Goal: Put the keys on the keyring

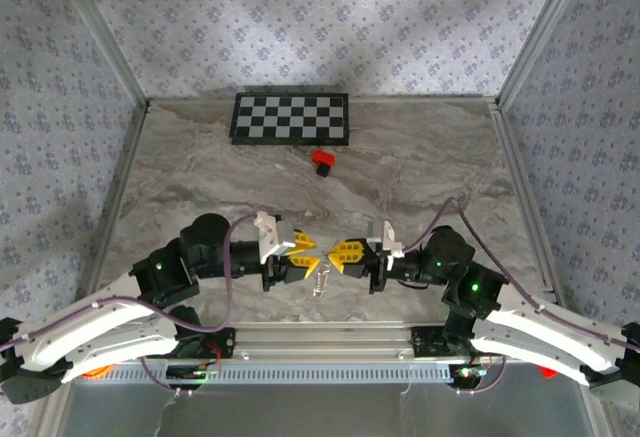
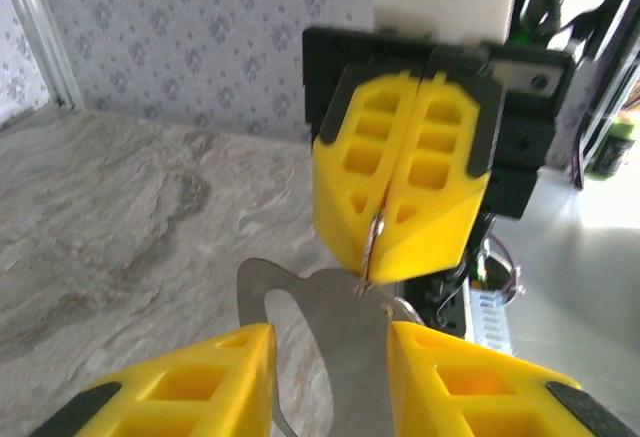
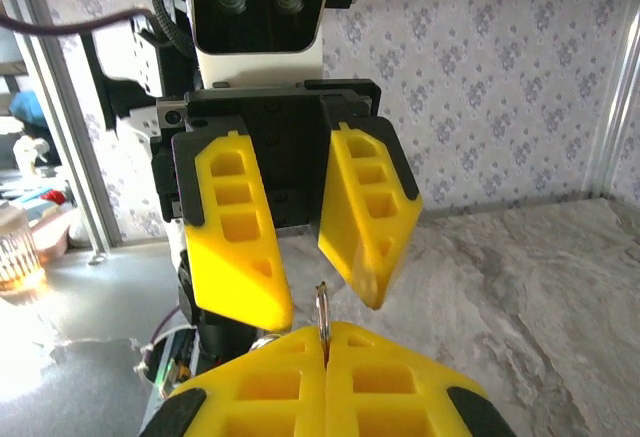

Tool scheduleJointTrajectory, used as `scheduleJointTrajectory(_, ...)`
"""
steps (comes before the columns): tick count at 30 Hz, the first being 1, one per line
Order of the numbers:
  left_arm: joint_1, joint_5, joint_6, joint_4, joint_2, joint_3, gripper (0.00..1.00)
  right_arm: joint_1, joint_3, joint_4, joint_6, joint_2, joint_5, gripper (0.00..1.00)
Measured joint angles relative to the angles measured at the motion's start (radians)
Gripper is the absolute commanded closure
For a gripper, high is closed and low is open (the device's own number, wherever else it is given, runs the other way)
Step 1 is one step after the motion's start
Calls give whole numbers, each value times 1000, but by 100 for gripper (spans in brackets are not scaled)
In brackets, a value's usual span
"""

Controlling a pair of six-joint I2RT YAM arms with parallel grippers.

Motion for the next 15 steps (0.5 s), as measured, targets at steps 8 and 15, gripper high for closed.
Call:
scheduleJointTrajectory(8, 0, 51, -52, 151, 3, -7, 72, -10, -28, 138, 59, 3, -19, 100)
scheduleJointTrajectory(15, 0, 75, -71, 217, 39, -11, 73, -18, -48, 224, 94, 5, -33, 100)
